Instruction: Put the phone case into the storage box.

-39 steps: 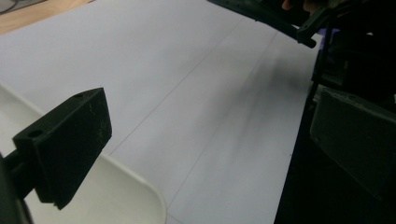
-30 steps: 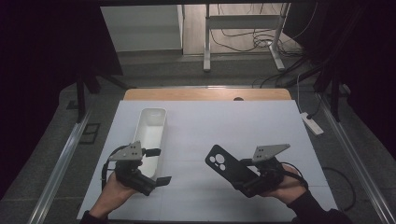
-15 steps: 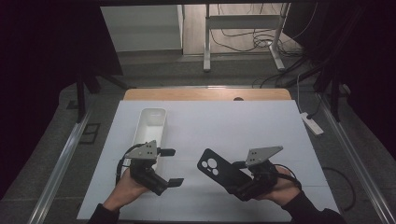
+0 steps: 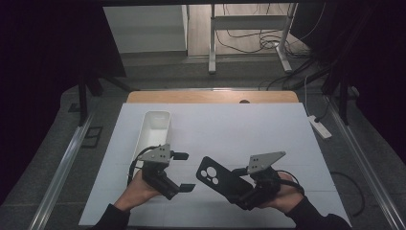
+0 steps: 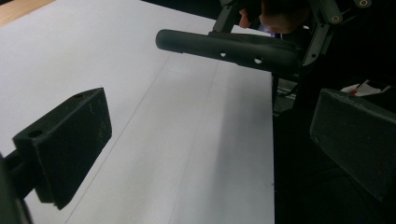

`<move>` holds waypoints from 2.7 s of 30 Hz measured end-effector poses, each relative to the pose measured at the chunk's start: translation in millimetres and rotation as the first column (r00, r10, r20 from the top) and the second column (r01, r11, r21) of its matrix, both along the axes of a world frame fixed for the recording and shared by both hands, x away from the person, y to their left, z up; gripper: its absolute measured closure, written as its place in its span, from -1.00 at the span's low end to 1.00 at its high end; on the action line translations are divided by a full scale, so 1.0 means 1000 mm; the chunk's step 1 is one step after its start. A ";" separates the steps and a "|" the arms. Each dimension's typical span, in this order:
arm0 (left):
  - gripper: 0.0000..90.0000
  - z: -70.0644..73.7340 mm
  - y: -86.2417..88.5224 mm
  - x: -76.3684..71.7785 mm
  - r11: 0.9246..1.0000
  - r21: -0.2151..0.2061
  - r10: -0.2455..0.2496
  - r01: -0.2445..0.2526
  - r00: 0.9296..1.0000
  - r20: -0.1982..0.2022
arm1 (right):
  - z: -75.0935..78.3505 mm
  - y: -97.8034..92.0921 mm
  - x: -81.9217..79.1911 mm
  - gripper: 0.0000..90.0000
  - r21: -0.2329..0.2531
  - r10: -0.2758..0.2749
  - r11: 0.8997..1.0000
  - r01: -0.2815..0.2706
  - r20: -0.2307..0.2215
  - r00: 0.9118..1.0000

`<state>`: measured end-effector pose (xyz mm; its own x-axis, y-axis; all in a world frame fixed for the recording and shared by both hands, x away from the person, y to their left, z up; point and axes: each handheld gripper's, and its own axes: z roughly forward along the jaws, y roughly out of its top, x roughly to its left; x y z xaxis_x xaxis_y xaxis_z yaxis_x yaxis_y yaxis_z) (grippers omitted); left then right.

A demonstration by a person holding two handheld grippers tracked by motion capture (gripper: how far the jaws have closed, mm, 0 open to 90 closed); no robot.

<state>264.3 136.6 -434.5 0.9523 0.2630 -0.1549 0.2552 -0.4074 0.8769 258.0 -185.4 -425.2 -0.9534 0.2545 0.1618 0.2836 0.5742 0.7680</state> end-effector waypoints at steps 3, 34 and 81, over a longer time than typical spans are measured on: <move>-1.00 -0.001 -0.001 0.002 1.000 -0.010 -0.024 0.024 1.000 0.002 | 0.000 0.002 0.000 -0.66 0.004 0.013 1.000 -0.013 -0.002 1.000; -0.83 -0.003 -0.012 0.002 0.971 -0.095 -0.218 0.218 0.976 0.012 | 0.003 0.020 -0.003 -0.66 0.027 0.132 0.991 -0.132 -0.026 0.991; -0.65 -0.002 -0.011 0.005 0.977 -0.083 -0.199 0.194 0.978 -0.058 | -0.003 0.022 0.002 -0.81 -0.007 0.132 0.991 -0.132 -0.024 0.991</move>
